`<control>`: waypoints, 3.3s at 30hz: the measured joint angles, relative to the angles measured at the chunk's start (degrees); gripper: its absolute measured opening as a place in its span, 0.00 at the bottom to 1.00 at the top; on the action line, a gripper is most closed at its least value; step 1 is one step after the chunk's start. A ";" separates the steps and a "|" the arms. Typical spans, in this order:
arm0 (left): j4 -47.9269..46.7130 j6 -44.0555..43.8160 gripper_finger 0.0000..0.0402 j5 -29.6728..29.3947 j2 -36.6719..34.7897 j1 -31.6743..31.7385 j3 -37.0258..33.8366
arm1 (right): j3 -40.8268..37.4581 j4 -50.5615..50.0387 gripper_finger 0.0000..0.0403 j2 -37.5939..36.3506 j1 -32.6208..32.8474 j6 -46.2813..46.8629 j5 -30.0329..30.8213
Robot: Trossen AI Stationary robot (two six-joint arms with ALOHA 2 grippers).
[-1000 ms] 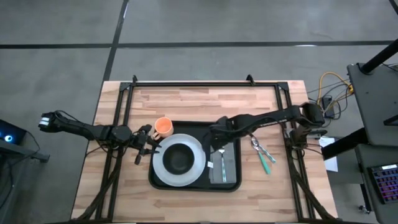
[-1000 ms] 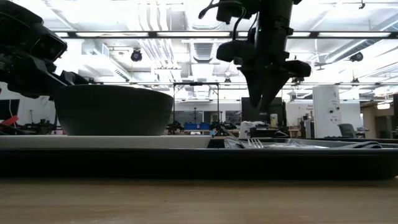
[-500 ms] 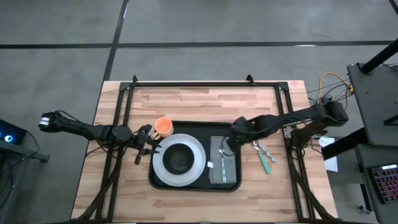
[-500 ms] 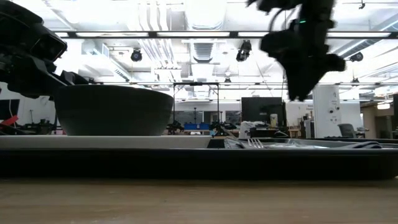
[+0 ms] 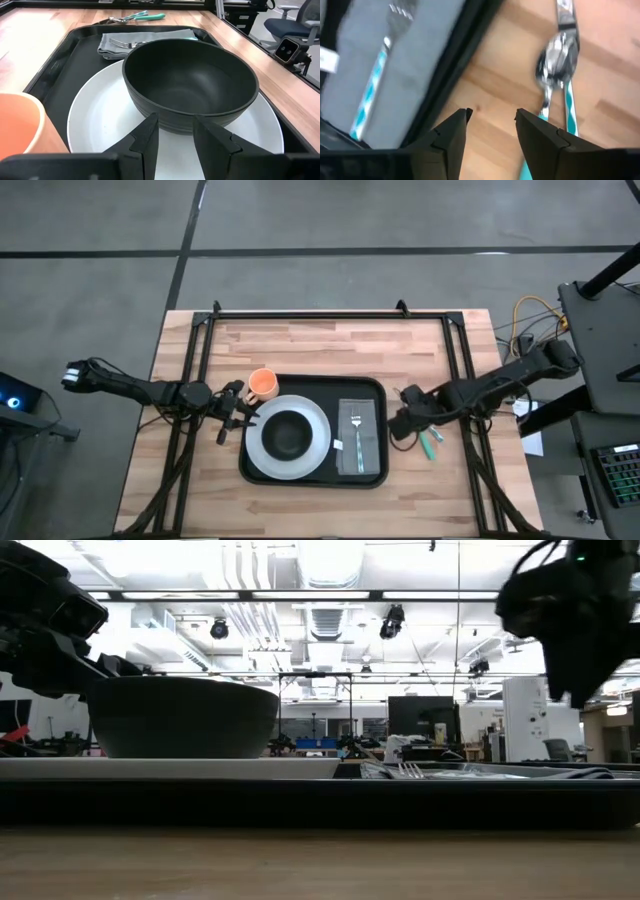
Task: Set up tray
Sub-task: Put the blue spoon on top of the gray napkin to the right of the white plate
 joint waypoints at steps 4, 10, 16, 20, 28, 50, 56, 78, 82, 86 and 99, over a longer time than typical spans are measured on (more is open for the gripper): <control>0.00 0.02 0.25 0.00 -0.01 0.00 0.00 | -1.28 0.12 0.39 0.64 2.09 3.03 -1.88; -0.02 0.02 0.25 0.00 0.01 0.00 0.00 | -2.66 0.01 0.38 1.02 5.24 5.91 -3.81; -0.02 0.02 0.25 0.00 -0.01 0.00 0.00 | -3.55 -0.15 0.38 2.70 7.64 7.82 -3.76; -0.02 0.00 0.25 0.00 0.01 0.00 0.00 | -3.74 -0.11 0.37 5.41 8.21 8.01 -3.83; -0.01 0.01 0.25 0.00 0.00 0.00 0.00 | -5.52 0.61 0.39 7.88 8.21 8.67 -6.20; -0.01 0.00 0.25 0.00 0.01 -0.01 0.00 | -15.84 12.86 0.34 6.47 8.18 13.14 -6.45; 0.00 -0.01 0.25 0.00 0.01 -0.02 0.00 | -15.94 12.73 0.31 6.51 8.18 13.23 -6.21; 0.00 0.01 0.25 0.00 0.00 -0.02 0.00 | -16.13 14.06 0.11 6.62 8.16 17.70 -6.12; -0.02 0.00 0.25 0.00 0.01 0.00 0.00 | -16.07 15.04 0.11 6.59 8.16 17.76 -6.10; -0.01 0.02 0.25 0.00 -0.01 -0.01 0.00 | -14.96 15.50 0.11 6.42 8.14 19.11 -5.97; -0.01 0.02 0.25 0.00 0.01 0.00 0.00 | -10.45 15.52 0.10 6.55 8.16 25.94 -4.00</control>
